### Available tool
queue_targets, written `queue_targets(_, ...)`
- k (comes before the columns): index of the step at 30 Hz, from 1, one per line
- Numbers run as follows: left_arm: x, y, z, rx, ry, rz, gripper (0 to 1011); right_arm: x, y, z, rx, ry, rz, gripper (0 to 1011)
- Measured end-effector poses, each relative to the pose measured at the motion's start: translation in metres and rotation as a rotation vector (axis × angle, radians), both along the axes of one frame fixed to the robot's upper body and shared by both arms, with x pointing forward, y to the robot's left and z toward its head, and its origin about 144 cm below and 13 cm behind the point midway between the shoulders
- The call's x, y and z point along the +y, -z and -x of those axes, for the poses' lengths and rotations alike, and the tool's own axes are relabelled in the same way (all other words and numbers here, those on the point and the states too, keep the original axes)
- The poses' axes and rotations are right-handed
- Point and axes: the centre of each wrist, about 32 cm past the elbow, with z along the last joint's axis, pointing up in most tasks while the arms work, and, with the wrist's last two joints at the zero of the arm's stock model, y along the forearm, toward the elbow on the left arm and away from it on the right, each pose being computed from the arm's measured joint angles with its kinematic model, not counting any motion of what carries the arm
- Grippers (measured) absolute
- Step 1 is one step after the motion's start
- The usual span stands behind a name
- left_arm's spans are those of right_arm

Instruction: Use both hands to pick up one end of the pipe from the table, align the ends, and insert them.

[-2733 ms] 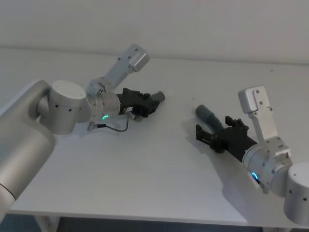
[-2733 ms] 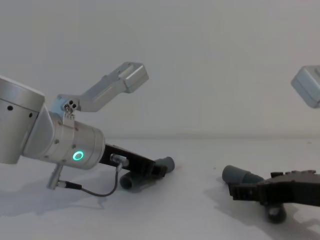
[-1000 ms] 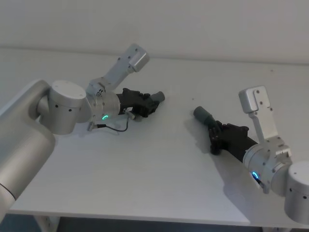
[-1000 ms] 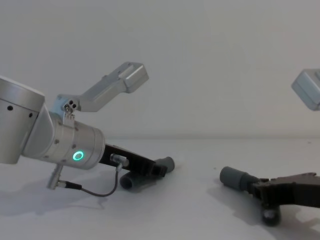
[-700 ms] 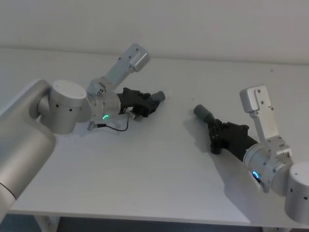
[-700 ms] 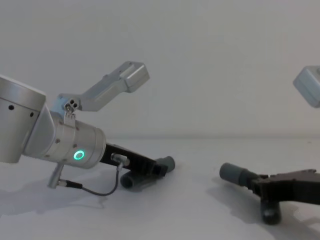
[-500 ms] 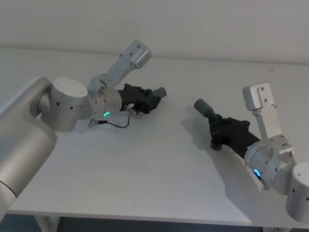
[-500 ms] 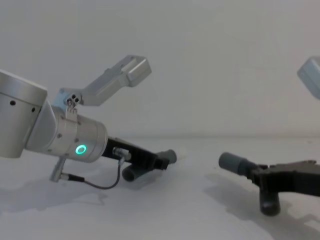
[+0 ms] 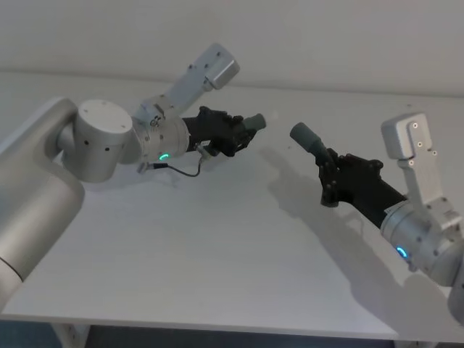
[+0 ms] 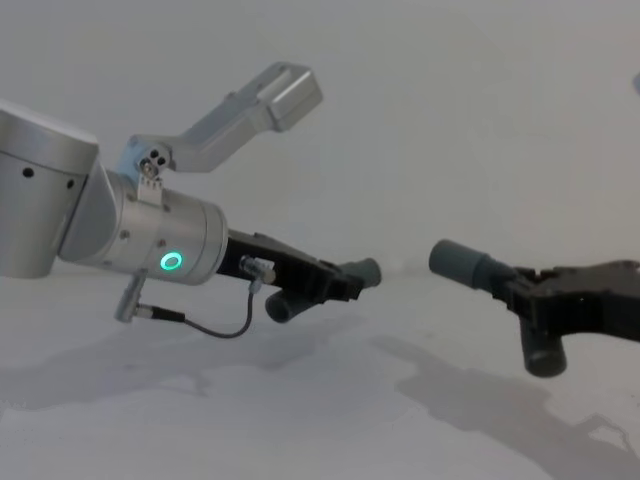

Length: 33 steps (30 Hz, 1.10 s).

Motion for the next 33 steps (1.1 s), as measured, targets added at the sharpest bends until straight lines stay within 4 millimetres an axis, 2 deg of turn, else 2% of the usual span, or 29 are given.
queue_targets(17,0.02,-0.015,-0.006,-0.04,0.186,-0.07,354,-0.042,-0.007,-0.006,-0.097,-0.205,0.083,134)
queue_targets(33,0.038,-0.03,-0.008,-0.109,0.295,-0.124,354,-0.062,-0.014,-0.015,-0.117,-0.353,0.125,133)
